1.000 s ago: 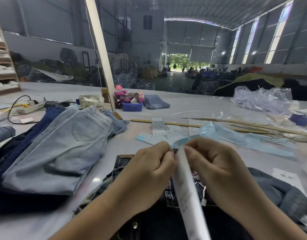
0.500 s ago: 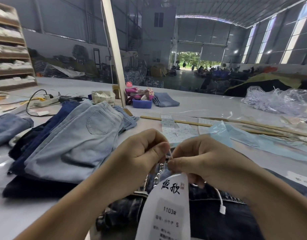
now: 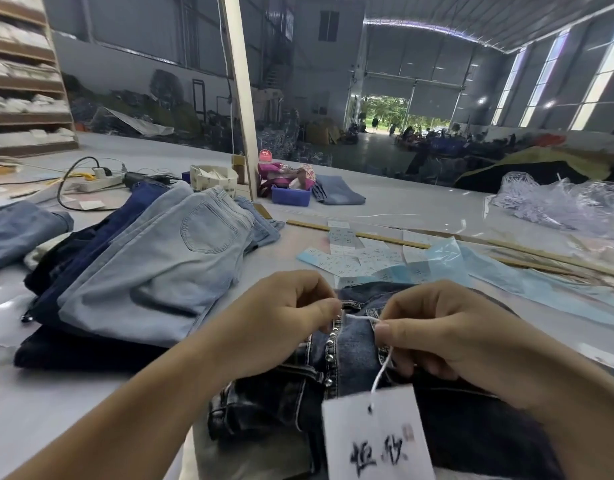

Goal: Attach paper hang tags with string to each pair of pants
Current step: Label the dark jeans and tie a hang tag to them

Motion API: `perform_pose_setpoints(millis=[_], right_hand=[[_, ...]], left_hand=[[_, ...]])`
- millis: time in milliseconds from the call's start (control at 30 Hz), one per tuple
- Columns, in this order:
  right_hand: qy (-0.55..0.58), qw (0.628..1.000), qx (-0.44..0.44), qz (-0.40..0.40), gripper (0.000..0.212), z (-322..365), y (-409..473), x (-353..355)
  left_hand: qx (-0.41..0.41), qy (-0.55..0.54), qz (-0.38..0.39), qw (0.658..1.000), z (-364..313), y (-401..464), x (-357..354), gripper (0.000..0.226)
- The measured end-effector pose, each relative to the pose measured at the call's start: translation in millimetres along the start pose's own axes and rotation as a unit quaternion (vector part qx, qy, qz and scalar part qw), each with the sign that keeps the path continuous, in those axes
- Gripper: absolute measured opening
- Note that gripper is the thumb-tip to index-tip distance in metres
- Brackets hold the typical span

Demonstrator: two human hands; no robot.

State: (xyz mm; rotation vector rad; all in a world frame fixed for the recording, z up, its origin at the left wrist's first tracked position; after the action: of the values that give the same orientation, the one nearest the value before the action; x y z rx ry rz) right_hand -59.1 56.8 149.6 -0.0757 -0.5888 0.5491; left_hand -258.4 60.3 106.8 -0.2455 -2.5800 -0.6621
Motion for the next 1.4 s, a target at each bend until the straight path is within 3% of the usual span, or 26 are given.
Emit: perform_pose_setpoints(millis=[167, 333, 500, 633, 733, 900, 1067, 1200, 1267, 1400], right_hand=[[-0.02, 0.999, -0.016, -0.045, 0.026, -4.1, 2.0, -5.1], [-0.061, 0.996, -0.007, -0.067, 0.022, -7.3, 2.1, -7.7], [-0.064, 0.995, 0.007, -0.082, 0.023, -6.7, 4.8, -7.5], [-0.078, 0.992, 0.03, -0.093, 0.029, -2.5, 7.6, -13.8], [-0.085, 0.991, 0.037, -0.101, 0.028, 0.8, 11.5, -18.6], [-0.075, 0.99, 0.042, -0.109, 0.027, 8.2, 16.7, -23.3], [-0.052, 0.99, 0.067, -0.11, 0.024, 18.0, 17.9, -32.8], [-0.038, 0.99, 0.092, -0.099, 0.023, 28.0, 17.1, -38.7], [-0.031, 0.988, 0.107, -0.103, 0.025, 32.8, 16.3, -38.8], [-0.091, 0.98, 0.119, -0.127, 0.02, 37.5, 13.4, -39.4]], left_hand=[[0.045, 0.14, -0.008, 0.989, 9.2, 10.7, -0.2, 0.007], [0.031, 0.138, -0.021, 0.99, 7.6, 15.2, -10.2, 0.008], [0.041, 0.164, 0.021, 0.985, 12.4, 16.8, -10.2, 0.005], [0.064, 0.025, 0.15, 0.986, 13.1, 11.1, 4.9, 0.015], [0.086, -0.087, 0.277, 0.953, 1.6, -1.2, 23.0, 0.014], [0.111, 0.065, 0.358, 0.925, -2.9, -10.7, 38.6, 0.024], [0.092, 0.032, 0.286, 0.953, -2.7, -12.2, 32.6, 0.003], [0.072, -0.082, 0.141, 0.984, -7.3, -5.9, 37.5, 0.014], [0.063, -0.085, 0.108, 0.988, -11.7, -2.6, 38.3, 0.022], [0.053, -0.058, 0.038, 0.996, -18.9, 6.9, 39.8, 0.015]])
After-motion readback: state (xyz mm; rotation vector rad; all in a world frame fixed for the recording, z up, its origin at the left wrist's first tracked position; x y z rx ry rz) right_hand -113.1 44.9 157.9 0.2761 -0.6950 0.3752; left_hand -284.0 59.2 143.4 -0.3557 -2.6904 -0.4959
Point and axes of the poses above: each hand's wrist, its own y-axis towards the middle knuckle, its own x-axis out of the back of the hand, z = x × y, the point moved 2 cm from there along y, towards the middle knuckle, and after that the axes turned 10 degrees about -x, right-handed, at the moved point
